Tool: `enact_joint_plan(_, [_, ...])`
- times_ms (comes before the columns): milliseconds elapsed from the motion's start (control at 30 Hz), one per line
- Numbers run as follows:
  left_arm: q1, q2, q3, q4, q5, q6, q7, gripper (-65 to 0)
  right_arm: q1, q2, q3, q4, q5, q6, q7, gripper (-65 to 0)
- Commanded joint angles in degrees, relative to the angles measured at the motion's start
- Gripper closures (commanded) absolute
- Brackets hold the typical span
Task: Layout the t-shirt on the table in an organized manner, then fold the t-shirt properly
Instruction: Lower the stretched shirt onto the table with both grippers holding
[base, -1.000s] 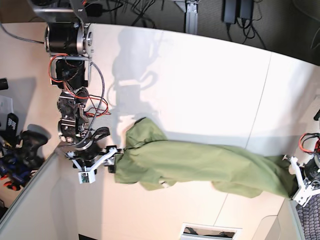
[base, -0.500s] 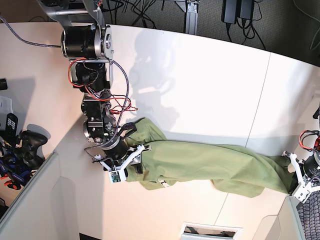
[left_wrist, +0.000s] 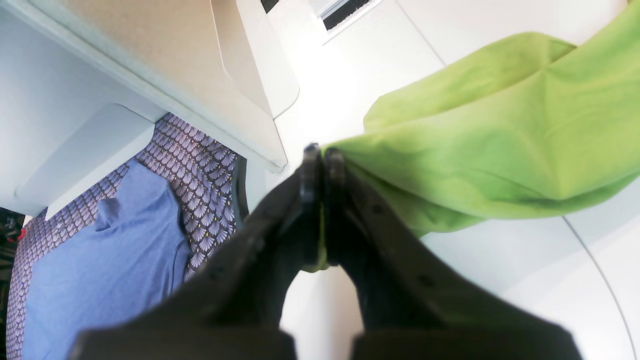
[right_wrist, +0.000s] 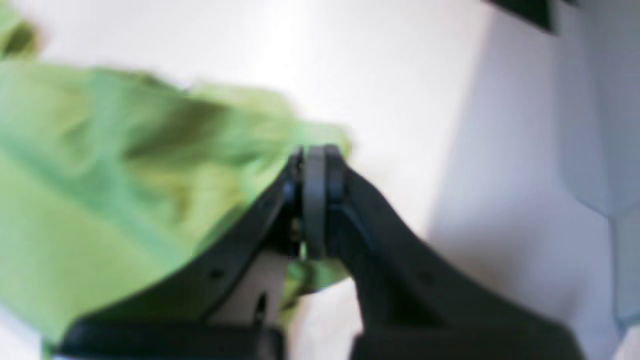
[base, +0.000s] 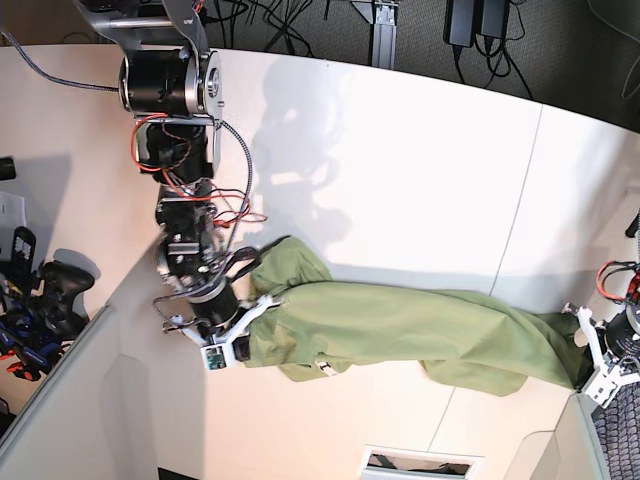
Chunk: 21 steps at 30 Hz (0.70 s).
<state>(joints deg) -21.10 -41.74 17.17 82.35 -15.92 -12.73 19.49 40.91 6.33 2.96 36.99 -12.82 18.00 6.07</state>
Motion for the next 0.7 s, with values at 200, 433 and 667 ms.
enact_joint_plan(200, [-1.6, -1.0, -0.7, 0.7, 0.0, -0.6, -0.8, 0.0, 2.4, 0.3, 5.4, 0.9, 6.8, -0.7, 1.9, -35.7])
enact_joint_plan(433, [-0.8, -1.0, -0.7, 0.9, -2.5, -5.1, 0.5, -2.1, 2.6, -1.4, 3.7, -8.4, 3.0, -2.3, 7.2, -36.0])
enact_joint_plan(667, [-0.6, -1.0, -0.7, 0.9, -2.5, -5.1, 0.0, -2.1, 2.5, -1.9, 2.3, -11.9, -1.1, -5.6, 12.4, -11.3])
